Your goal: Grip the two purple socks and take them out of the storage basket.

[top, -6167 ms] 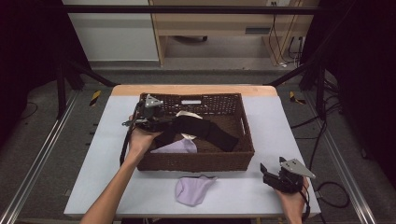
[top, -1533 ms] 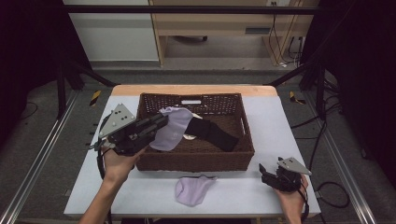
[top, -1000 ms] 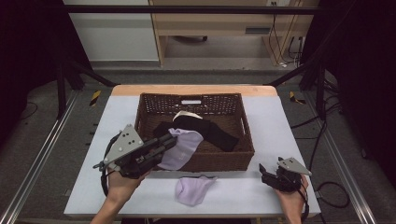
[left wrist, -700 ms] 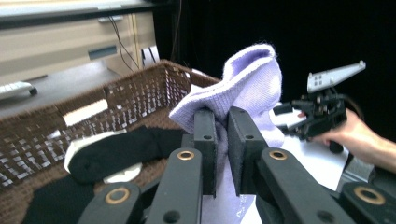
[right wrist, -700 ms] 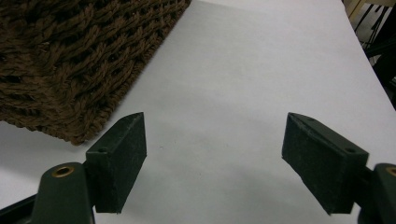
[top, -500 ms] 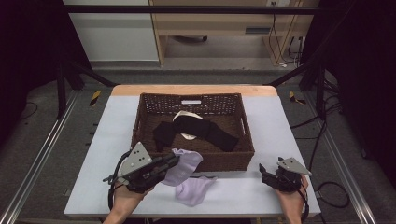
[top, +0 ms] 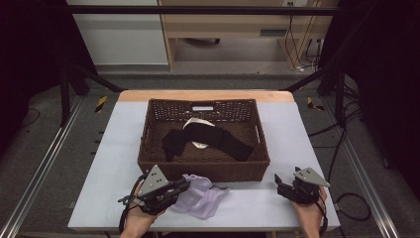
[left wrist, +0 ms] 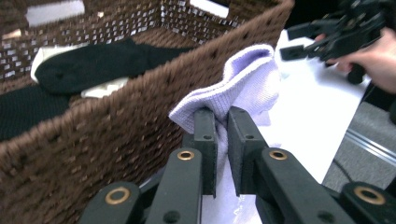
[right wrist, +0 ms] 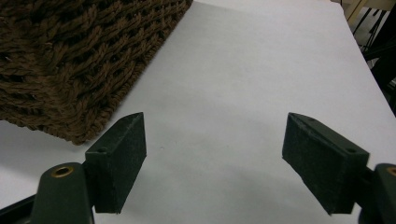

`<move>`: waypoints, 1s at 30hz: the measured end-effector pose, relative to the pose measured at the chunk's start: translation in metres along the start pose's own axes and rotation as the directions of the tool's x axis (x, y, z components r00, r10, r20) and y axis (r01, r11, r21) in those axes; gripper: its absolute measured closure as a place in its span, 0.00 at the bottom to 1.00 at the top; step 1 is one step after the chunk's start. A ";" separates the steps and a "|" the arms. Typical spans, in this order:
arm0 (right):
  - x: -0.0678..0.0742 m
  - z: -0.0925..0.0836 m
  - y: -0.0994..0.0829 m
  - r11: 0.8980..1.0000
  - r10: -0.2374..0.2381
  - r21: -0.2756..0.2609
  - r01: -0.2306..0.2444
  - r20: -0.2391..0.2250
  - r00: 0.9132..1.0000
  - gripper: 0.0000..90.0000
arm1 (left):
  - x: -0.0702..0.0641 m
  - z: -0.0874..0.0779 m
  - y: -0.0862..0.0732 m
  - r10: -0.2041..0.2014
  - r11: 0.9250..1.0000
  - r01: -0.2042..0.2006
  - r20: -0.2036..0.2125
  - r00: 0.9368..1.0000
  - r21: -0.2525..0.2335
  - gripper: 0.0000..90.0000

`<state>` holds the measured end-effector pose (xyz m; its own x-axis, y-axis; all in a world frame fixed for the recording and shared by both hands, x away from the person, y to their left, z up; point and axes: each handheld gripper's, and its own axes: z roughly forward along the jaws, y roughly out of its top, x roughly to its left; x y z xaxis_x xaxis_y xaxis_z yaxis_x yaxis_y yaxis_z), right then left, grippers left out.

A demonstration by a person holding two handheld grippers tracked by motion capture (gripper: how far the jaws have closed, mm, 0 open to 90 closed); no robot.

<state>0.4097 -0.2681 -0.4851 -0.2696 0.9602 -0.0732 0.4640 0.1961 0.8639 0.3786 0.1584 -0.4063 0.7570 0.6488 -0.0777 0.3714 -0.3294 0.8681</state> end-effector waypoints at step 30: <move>-0.001 -0.001 0.000 1.000 0.018 -0.004 -0.018 -0.006 1.000 0.22 | 0.018 0.025 -0.030 -0.048 0.993 0.052 -0.040 0.998 0.102 0.49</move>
<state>0.4096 -0.2697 -0.4849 -0.2664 0.9623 -0.0545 0.4651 0.1778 0.8672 0.3947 0.1630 -0.4461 0.7159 0.6910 -0.0997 0.4634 -0.3635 0.8082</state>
